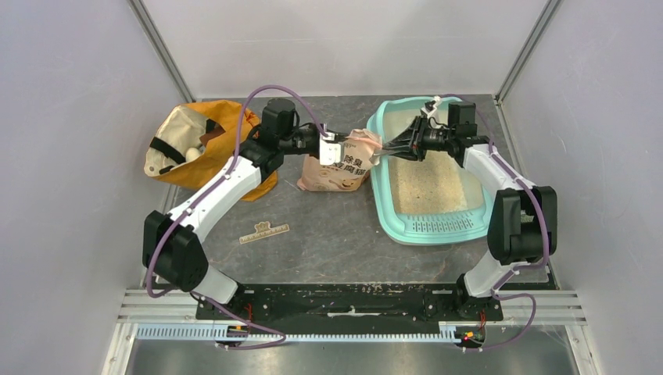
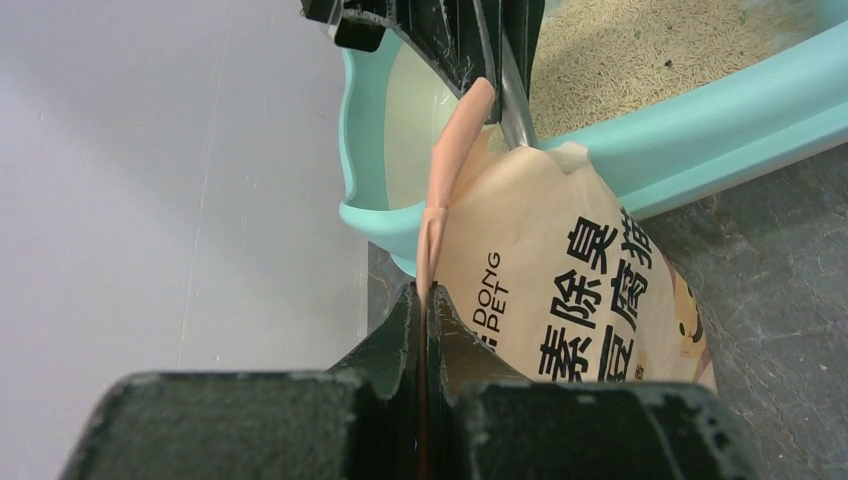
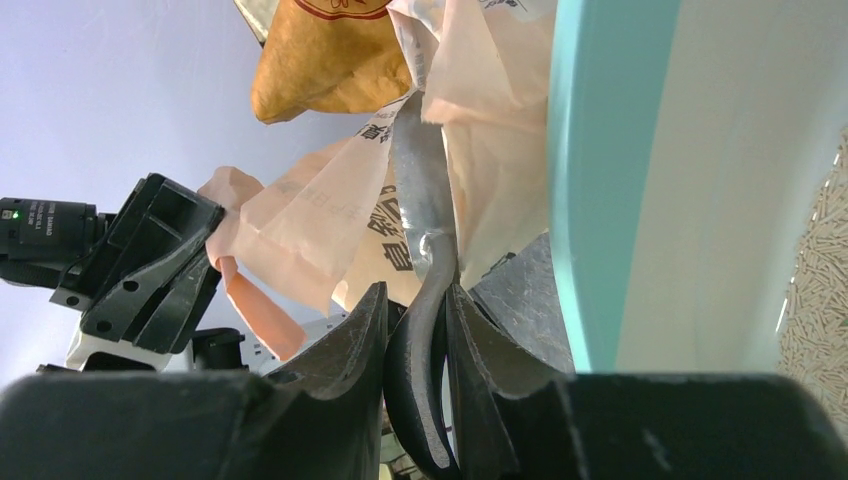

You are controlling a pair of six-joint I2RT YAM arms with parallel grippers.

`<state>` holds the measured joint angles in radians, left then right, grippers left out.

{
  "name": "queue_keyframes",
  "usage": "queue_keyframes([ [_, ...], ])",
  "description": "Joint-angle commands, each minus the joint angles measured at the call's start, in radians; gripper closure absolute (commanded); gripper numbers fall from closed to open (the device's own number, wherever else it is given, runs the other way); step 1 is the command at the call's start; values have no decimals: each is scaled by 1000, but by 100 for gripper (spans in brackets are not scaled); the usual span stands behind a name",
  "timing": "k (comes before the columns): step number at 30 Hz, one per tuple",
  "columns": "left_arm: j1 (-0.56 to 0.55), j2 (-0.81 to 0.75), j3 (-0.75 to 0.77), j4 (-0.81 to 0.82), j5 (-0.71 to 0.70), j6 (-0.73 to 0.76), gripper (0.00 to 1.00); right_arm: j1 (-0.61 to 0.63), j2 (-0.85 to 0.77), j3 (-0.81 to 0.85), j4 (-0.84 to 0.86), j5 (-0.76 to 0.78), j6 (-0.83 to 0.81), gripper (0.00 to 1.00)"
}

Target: Fill the litter box with clean litter

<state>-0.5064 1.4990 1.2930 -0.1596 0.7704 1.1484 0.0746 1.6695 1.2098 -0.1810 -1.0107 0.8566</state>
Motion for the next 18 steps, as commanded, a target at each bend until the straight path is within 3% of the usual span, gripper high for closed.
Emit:
queue_keyframes([
  [1,-11,9,63,103,98,-44,98,-37,-75,-20,51,-89,19,100],
  [18,-15,53,104,75,114,-9,98,-175,-143,-116,90,-137,94,100],
])
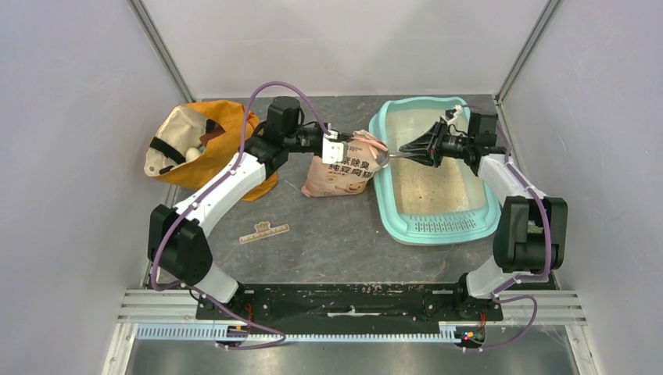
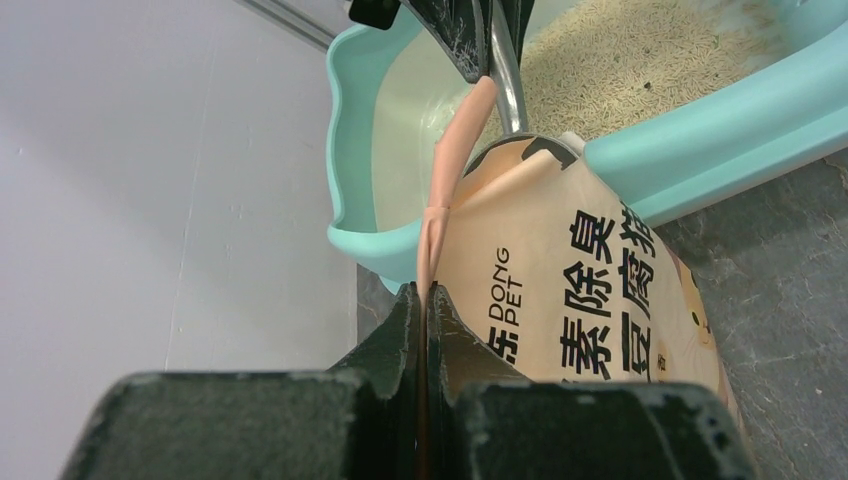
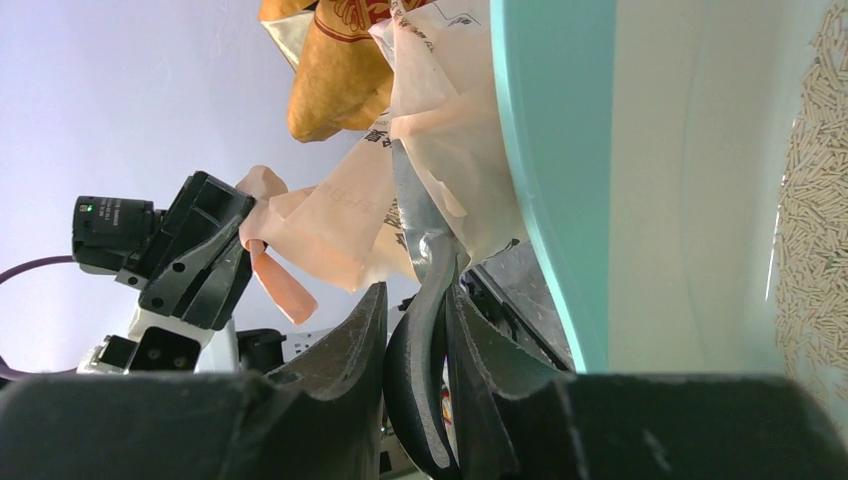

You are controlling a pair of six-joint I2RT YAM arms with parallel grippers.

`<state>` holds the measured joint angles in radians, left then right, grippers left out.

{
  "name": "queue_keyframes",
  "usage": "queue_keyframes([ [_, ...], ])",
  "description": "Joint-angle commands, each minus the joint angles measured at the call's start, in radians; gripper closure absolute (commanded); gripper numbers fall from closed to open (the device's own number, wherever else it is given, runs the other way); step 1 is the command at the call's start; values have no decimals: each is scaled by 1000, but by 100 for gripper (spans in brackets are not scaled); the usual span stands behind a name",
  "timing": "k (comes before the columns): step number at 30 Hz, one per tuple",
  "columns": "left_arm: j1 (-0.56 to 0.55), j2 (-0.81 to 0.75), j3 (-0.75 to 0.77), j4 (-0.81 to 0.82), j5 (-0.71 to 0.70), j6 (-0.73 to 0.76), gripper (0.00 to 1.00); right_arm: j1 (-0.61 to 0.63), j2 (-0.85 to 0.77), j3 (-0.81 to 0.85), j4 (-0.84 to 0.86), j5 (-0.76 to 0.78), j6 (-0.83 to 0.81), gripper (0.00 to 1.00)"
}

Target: Fill the litter box with clean litter

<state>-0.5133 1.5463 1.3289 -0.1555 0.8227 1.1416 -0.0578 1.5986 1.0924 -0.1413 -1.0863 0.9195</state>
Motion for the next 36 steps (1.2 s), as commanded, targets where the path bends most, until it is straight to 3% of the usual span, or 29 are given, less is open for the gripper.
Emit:
queue_keyframes([
  [1,-8,8,69,71,61,-2,98,-49,-77,0,46,-64,32,100],
  [36,-9,37,96,21,63,50,98,-286,-181,-52,-263,-133,-176,100],
])
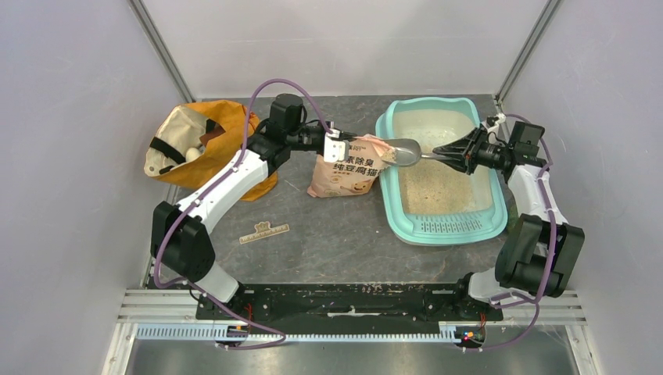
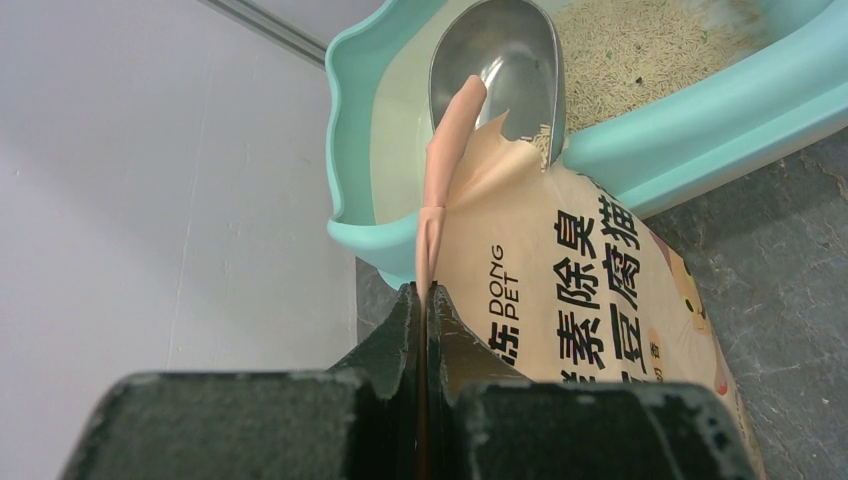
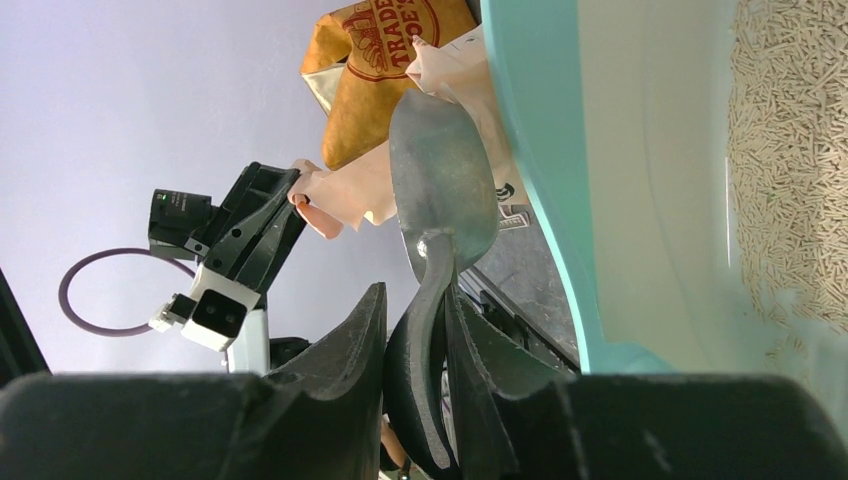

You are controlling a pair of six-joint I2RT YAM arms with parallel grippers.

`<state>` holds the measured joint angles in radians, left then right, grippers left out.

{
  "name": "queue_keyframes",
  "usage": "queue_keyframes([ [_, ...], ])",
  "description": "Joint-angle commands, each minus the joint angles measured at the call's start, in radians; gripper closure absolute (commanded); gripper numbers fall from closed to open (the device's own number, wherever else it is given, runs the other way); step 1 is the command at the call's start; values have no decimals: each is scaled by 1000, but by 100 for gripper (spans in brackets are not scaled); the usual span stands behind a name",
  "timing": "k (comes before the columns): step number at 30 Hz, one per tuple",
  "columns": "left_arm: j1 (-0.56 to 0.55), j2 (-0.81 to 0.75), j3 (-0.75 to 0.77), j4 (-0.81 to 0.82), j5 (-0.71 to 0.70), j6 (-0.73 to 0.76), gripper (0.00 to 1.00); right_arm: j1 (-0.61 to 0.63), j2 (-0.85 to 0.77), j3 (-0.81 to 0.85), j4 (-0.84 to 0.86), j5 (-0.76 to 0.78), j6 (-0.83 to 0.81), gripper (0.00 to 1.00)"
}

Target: Fill the litter box with clean litter

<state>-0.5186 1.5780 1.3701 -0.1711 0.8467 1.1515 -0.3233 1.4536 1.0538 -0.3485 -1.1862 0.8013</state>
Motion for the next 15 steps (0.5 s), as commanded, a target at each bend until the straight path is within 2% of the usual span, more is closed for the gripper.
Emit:
queue_keyframes([
  [1,-3,5,56,34,41,42,98,-27,-38,-14,-60,-33,-61,100],
  [15,-3,20,75,19,59,53,98,-122,-78,-34,-86,-59,-58,100],
])
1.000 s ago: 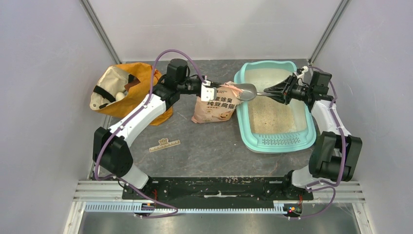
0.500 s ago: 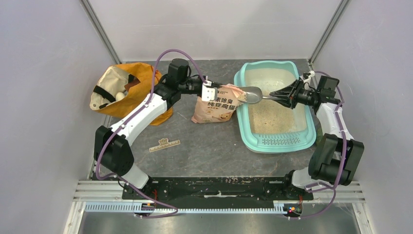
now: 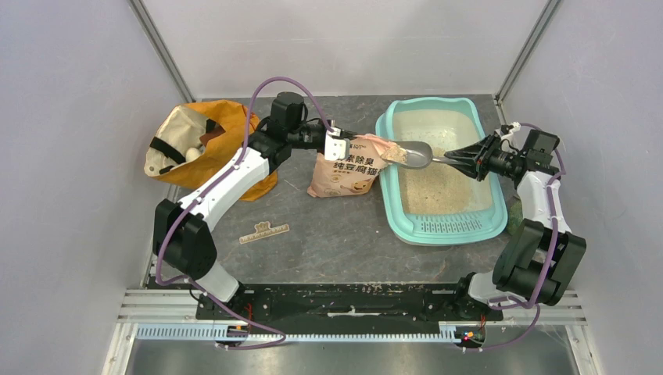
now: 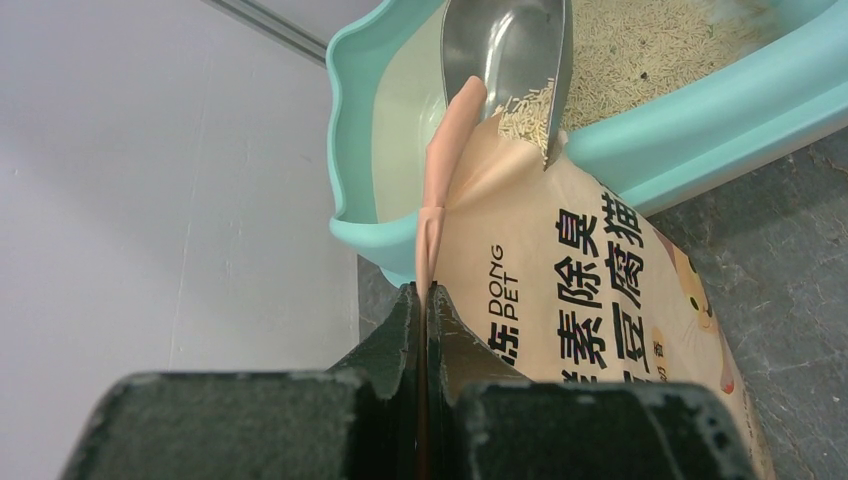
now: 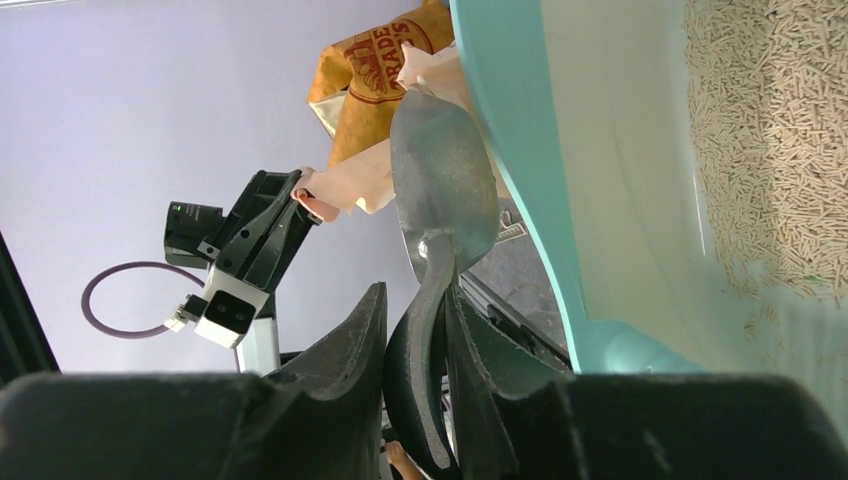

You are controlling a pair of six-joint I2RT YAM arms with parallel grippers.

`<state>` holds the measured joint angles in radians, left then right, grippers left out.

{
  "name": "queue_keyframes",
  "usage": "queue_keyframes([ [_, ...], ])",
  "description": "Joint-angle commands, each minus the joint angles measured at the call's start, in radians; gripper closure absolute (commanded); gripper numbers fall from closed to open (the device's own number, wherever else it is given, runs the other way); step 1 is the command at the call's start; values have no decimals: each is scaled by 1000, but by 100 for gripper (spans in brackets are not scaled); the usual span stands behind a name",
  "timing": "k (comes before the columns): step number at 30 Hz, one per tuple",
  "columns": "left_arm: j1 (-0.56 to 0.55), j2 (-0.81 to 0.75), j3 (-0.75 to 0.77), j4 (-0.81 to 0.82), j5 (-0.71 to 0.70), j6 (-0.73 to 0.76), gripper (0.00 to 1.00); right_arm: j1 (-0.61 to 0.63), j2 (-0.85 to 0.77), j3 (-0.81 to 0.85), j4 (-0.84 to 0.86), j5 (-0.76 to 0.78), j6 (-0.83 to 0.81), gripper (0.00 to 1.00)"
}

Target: Fill the litter box with clean litter

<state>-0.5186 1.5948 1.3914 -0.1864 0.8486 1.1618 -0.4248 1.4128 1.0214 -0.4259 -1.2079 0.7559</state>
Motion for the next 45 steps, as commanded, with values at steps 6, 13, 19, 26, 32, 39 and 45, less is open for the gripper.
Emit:
queue_keyframes([
  [6,-3,17,71,18,66,54,98,-83,-50,1,-7,-56,7,100],
  [13,-2,30,89,15,75,54,98,-171,-36,39,-25,-54,-12,100],
  [19,0,26,88,19,76,56,98,-180,15,192,-280,96,-246,100],
  [26,5,6,56,50,71,50,98,-90,36,426,-526,499,-483,100],
  [32,9,-17,19,77,66,44,98,147,55,605,-622,891,-682,100],
  [39,14,-36,-8,84,69,50,98,293,100,765,-685,1077,-856,100],
  [45,15,-40,-15,97,72,48,98,307,143,928,-755,804,-788,100],
])
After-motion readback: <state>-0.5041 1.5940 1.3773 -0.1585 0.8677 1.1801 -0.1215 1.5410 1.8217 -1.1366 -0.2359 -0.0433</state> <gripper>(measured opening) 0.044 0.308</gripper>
